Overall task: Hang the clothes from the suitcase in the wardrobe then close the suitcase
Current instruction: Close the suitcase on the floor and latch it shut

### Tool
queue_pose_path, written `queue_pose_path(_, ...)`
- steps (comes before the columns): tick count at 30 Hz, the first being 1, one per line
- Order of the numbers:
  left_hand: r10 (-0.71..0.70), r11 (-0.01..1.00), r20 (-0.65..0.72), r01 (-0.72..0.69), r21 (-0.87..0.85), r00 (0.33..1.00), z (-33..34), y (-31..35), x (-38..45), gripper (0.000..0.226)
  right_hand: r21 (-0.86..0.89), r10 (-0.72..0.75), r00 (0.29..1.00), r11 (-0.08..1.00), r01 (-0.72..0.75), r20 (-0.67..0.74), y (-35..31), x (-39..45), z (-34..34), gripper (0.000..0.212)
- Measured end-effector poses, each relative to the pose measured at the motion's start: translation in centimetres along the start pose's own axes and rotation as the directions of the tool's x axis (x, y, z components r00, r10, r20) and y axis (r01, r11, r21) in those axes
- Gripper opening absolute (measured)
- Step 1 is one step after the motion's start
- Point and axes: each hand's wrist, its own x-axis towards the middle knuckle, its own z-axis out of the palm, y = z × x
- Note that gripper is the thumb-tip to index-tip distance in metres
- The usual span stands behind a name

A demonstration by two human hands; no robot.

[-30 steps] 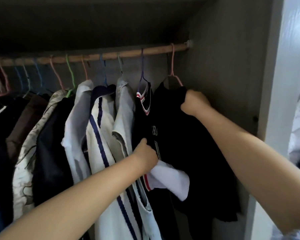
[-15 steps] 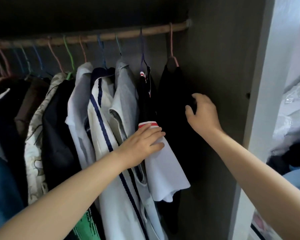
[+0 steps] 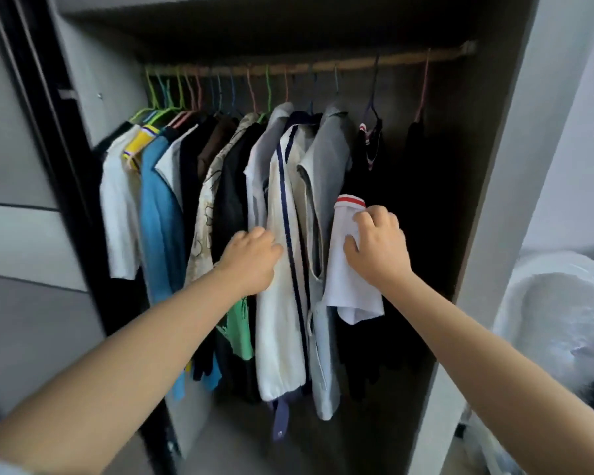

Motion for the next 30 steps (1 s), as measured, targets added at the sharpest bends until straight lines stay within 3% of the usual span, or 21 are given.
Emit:
queue_pose_path(2,-0.127,0.992,0.187,0.128,0.006,0.974,-1.1,-0.2,-3.5,0.037,0.058,-0.082,0.995,0.995,0.079,0.048,-2.1,-1.5,0.2,0.036)
queue_pose_path(7,-0.354,0.905,0.391,0.417,-0.087,0.85,-2.1,-2.4,-14.2,0.027,0.183,-0.257,0.945,0.958,0.221,0.203,-8.2,-5.5,2.0,0.037)
queue_pose_path(10,-0.507,0.775,0.427,0.612,-0.154,0.749,-3.1,-4.8,-22.1,0.022,0.252,-0.376,0.881,0.917,0.31,0.286,-13.2,-9.0,3.8,0.039)
queue_pose_path(13,-0.596,0.655,0.548,0.75,-0.091,0.587,-3.8,-6.9,-32.0,0.026,0.347,-0.514,0.77,0.85,0.397,0.377,-19.5,-14.0,5.8,0.042)
queue_pose_path(16,-0.611,0.564,0.664,0.825,-0.016,0.43,-4.4,-7.8,-41.2,0.027,0.435,-0.59,0.679,0.799,0.414,0.436,-24.8,-19.7,7.6,0.042)
queue_pose_path(20,-0.616,0.489,0.762,0.855,0.172,0.199,-4.9,-7.9,-54.6,0.035,0.535,-0.686,0.486,0.727,0.431,0.541,-32.5,-29.6,10.0,0.04)
queue_pose_path(30,-0.437,0.38,0.896,0.887,0.262,-0.077,-2.6,-4.7,-83.0,0.023,0.673,-0.733,0.112,0.666,0.324,0.671,-45.4,-56.1,13.8,0.036)
